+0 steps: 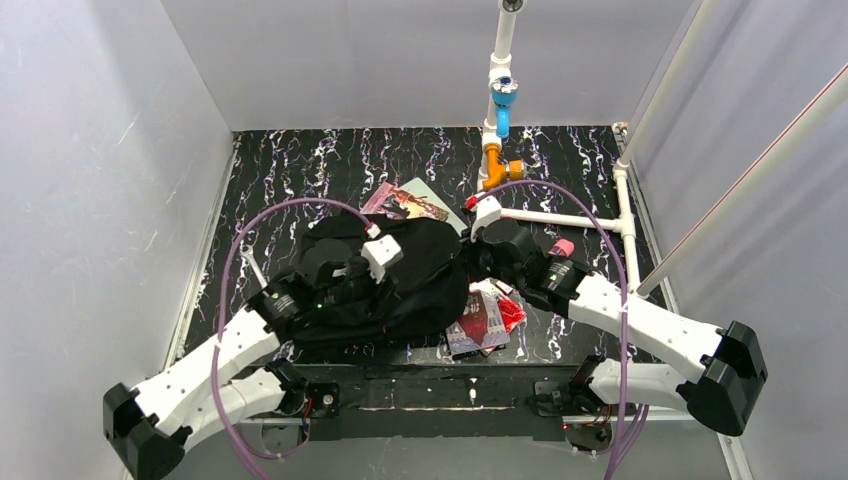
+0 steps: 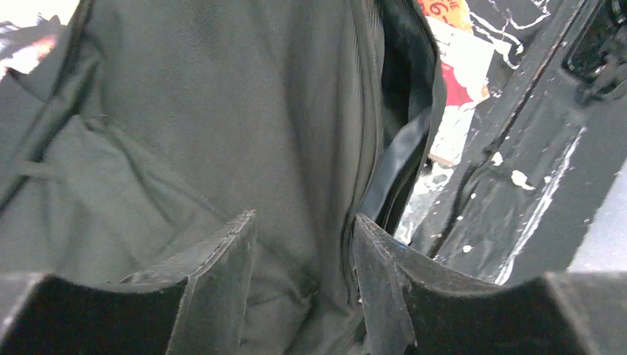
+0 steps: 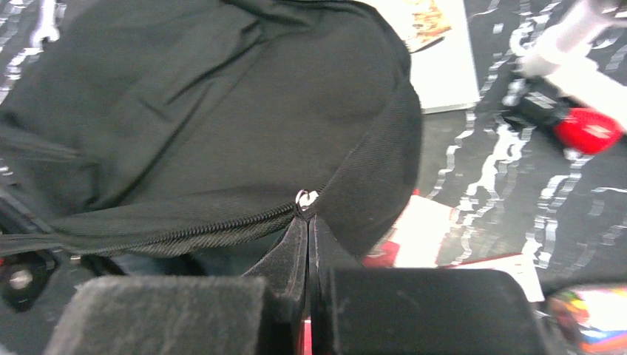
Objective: Pack the student bag
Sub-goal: Unzip the student bag at the center of the board.
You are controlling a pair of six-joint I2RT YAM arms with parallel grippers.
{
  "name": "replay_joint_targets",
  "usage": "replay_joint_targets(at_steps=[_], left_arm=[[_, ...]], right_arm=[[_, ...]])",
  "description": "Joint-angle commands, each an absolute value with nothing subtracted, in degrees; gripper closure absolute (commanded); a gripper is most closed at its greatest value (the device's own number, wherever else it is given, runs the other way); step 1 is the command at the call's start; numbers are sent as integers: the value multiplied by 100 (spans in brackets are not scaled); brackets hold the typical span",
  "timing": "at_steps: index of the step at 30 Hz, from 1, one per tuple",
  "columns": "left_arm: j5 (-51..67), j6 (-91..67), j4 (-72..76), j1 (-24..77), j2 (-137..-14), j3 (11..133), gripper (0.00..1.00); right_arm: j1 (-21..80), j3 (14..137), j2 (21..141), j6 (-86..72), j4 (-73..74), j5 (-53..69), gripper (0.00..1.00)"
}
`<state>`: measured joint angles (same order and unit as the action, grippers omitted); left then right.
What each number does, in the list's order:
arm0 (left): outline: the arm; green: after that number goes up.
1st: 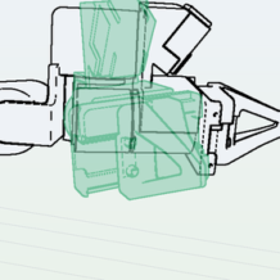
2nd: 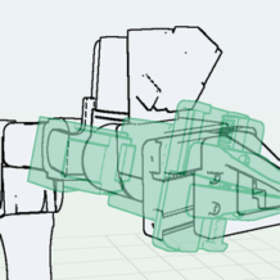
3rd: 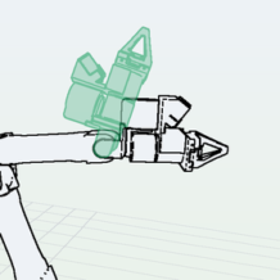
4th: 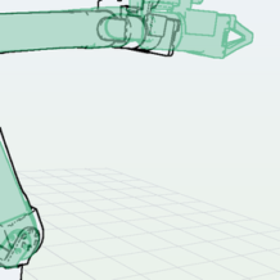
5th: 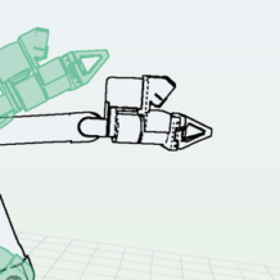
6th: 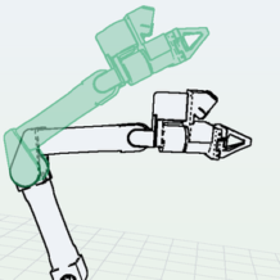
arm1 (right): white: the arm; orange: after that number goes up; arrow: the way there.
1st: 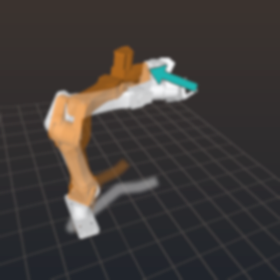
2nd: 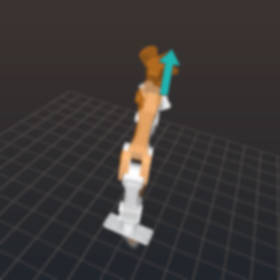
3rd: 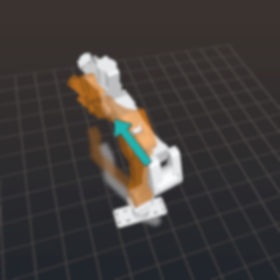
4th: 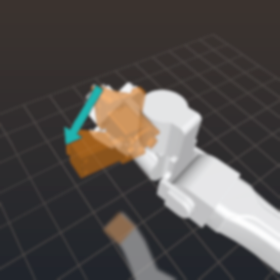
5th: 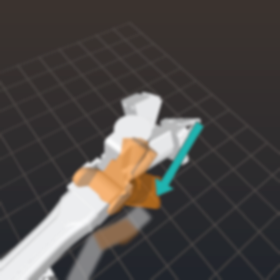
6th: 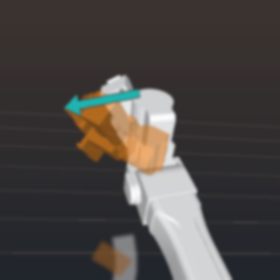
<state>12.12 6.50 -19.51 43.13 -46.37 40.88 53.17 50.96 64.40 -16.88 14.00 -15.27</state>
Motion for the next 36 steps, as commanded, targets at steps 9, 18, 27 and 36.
replay_joint_targets(at_steps=[9,18,27,36], left_arm=[[789,-589,-1064,5292,-6108,4971,45],[-778,-82,-1744,5405,-6518,5508,100],[-1176,1510,-2101,5405,-4355,4725,100],[-1195,1673,-1965,5397,-2258,4044,100]], right_arm=[[5376,5008,6319,-2332,342,-456,99],[5579,5025,6508,-2336,644,-1349,99],[5775,5805,7353,-1580,2007,-3910,99],[5434,6662,8690,-941,1645,-4411,99]])
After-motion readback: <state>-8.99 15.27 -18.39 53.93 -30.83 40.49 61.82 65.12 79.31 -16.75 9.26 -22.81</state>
